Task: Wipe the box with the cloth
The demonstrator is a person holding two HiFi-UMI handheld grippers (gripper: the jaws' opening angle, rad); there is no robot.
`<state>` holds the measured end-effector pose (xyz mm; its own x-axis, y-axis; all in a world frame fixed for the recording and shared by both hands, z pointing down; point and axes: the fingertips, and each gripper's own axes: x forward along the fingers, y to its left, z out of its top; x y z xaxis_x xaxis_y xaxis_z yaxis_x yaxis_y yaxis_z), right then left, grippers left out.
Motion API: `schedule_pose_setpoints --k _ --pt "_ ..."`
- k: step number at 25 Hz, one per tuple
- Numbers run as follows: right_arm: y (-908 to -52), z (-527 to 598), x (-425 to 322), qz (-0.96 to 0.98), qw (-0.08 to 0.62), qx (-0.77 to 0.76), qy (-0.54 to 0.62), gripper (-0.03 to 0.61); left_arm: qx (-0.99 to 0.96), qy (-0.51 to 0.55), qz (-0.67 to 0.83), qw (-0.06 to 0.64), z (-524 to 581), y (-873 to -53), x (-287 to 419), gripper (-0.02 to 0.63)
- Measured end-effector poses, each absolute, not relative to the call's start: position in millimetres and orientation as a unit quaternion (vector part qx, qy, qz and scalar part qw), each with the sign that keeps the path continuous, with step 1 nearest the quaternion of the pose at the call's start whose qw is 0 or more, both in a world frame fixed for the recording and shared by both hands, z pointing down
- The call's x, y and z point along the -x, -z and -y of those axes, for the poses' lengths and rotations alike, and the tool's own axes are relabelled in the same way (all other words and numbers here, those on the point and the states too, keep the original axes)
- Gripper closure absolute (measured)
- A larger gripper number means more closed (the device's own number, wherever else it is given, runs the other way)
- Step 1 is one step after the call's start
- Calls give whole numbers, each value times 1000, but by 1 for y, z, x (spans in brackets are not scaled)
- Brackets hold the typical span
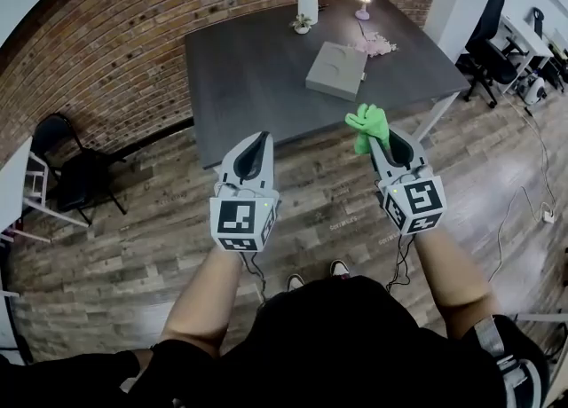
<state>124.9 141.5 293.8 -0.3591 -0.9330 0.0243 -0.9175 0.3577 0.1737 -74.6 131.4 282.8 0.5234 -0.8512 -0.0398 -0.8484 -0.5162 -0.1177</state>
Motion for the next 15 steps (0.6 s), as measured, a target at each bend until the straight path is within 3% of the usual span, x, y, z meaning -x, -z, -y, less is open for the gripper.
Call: schedule_pose_setpoints --k 15 --pt "-368 -121 -131 790 152 -594 26 499 866 52 -497 9 -111 -348 139 604"
